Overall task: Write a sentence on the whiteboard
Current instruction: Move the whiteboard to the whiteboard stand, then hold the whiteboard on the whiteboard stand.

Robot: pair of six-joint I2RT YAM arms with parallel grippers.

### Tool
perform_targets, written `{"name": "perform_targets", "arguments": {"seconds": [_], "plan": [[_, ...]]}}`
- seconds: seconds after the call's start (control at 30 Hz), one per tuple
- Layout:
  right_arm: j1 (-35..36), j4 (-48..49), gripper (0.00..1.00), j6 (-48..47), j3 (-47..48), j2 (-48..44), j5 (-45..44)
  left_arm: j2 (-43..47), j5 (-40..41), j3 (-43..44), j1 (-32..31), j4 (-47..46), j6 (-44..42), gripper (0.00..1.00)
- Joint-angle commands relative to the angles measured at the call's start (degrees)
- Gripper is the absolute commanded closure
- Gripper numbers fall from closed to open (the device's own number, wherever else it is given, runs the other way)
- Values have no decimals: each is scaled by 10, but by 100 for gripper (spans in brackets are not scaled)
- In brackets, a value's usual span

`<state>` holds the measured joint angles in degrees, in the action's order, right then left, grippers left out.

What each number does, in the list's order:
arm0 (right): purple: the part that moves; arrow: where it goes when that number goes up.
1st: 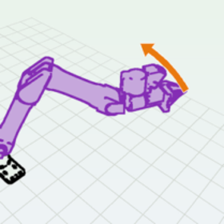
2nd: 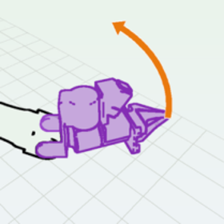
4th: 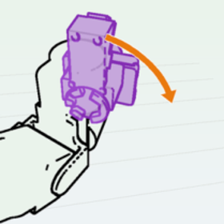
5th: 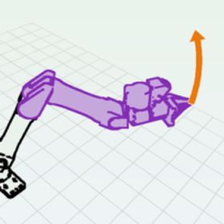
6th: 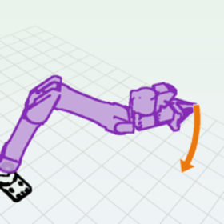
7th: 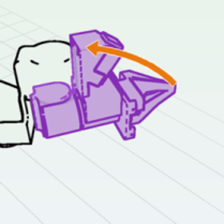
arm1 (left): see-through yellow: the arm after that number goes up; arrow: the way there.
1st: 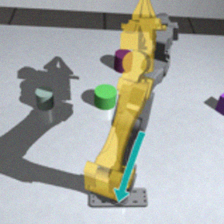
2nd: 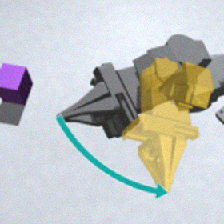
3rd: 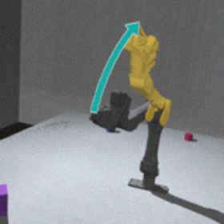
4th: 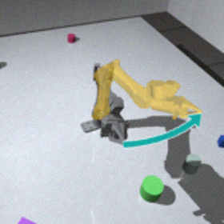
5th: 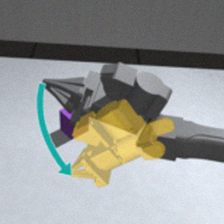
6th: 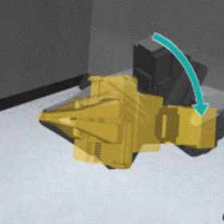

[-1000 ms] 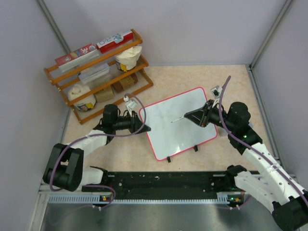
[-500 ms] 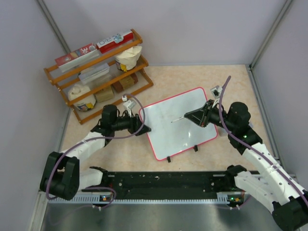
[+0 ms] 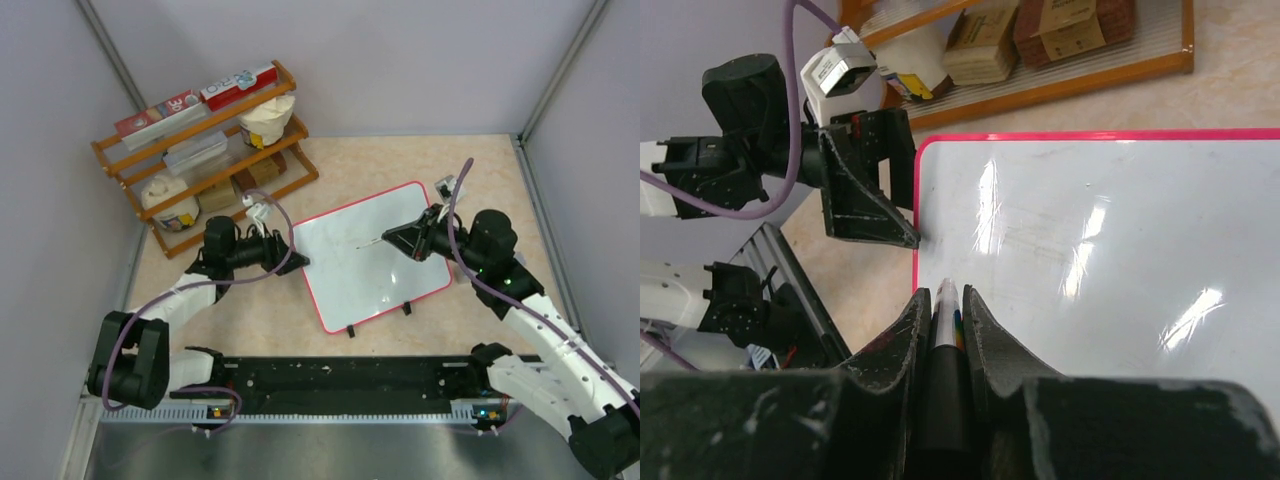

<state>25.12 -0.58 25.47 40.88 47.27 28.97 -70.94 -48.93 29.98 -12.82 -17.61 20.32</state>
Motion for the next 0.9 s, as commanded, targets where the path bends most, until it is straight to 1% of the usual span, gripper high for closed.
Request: {"name": "perform_targets", "arguments": {"seconds": [0.0,0.23,0.4,0.5,0.67,0.77,0.87], "plan": [[5,12,100,-24,34,2,-37,16,-29,-31,2,-58,19,27],[13,40,100,-18,32,32,-41,20,-35,-50,1,-61,19,28],[53,36,100,-49,45,43,-87,34,-36,-36,2,-45,6,28],[62,40,100,-56,48,46,-100,36,-45,-25,2,-44,-1,28],[64,50,100,-56,46,45,-101,25,-64,-16,2,-88,10,28],[64,47,100,-58,45,40,-97,16,-51,-4,2,-75,1,28],[64,45,100,-61,44,34,-97,20,-37,-9,2,-74,-12,28]]}}
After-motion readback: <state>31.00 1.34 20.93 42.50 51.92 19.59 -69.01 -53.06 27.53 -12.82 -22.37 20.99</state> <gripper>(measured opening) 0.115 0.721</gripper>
